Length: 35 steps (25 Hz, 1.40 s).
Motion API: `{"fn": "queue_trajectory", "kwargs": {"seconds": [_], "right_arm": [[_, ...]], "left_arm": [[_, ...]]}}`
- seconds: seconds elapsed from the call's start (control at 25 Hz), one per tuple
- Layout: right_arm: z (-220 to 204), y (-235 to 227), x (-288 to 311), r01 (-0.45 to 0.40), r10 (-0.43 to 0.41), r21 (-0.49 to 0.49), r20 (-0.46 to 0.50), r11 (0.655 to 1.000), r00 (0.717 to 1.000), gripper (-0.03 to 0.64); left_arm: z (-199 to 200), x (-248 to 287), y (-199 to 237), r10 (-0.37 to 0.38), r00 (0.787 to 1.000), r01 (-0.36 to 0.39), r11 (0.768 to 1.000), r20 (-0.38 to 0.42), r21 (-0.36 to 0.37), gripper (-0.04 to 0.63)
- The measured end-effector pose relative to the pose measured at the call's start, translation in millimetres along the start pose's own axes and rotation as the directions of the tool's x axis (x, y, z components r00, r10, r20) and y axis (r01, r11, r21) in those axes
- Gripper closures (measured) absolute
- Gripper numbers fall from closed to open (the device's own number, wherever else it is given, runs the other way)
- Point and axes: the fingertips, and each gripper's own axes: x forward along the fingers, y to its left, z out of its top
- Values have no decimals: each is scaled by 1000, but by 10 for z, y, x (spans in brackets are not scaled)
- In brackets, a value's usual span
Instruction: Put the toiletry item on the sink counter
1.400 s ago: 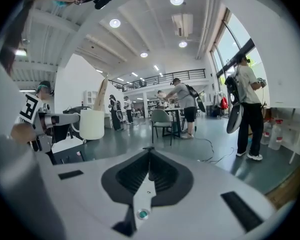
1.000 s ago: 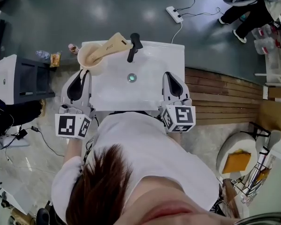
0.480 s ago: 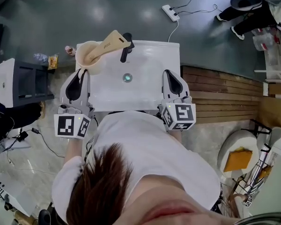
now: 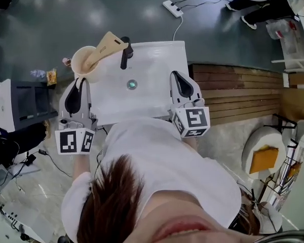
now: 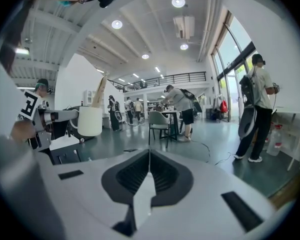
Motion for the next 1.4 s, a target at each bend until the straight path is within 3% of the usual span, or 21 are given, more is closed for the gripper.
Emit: {"fn": "queue_trajectory", "kwargs": {"seconds": [1.4], "right_arm": [[-12, 24, -62, 23, -23, 3, -11, 1000, 1000, 606]], "left_arm": [[-27, 28, 34, -18, 1000, 18, 1000, -11, 0, 545]]}}
